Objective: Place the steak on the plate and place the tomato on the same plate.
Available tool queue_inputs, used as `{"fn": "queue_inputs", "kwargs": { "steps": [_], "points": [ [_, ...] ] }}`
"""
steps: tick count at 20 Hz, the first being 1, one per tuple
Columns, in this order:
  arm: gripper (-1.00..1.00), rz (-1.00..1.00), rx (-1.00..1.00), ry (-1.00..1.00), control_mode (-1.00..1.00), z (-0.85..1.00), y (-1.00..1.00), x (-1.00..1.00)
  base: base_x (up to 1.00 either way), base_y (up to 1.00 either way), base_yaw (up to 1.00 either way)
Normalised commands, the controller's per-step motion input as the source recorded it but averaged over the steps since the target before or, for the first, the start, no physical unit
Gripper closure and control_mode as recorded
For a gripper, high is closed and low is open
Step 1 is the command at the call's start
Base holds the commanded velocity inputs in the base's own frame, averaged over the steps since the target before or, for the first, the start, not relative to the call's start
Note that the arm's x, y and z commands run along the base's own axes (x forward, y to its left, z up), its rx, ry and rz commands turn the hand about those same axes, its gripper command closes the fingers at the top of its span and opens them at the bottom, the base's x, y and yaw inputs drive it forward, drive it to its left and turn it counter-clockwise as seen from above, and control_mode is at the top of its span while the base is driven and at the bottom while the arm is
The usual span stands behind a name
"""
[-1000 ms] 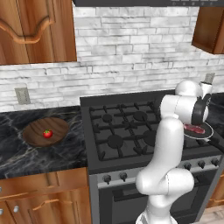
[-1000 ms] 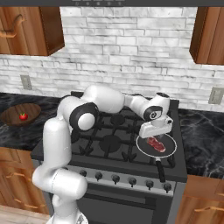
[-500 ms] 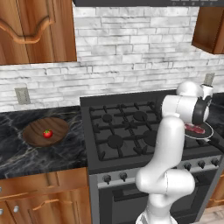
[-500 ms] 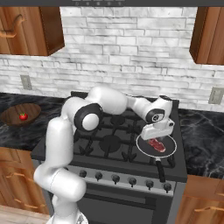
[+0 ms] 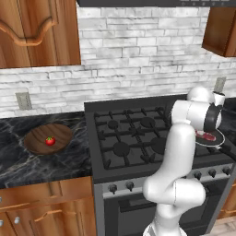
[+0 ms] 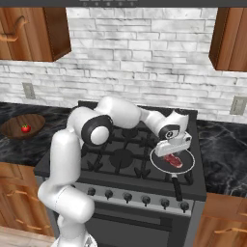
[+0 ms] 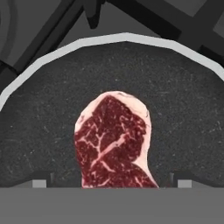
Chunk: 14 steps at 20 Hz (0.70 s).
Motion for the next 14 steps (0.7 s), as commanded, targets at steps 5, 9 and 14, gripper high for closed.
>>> {"fn": "queue_inputs", "kwargs": {
  "steps": [5, 9, 14],
  "points": [
    [-1.0, 0.0, -0.08, -0.07, -1.0, -0.17, 0.05, 0.0, 0.0, 0.0, 0.0],
    [-1.0, 0.0, -0.04, -0.02, -1.0, -0.12, 0.0, 0.11, 0.0, 0.0, 0.0],
    [-1.0, 0.0, 0.0, 0.0, -1.0, -0.06, 0.0, 0.21, 0.0, 0.0, 0.0]
  ]
}}
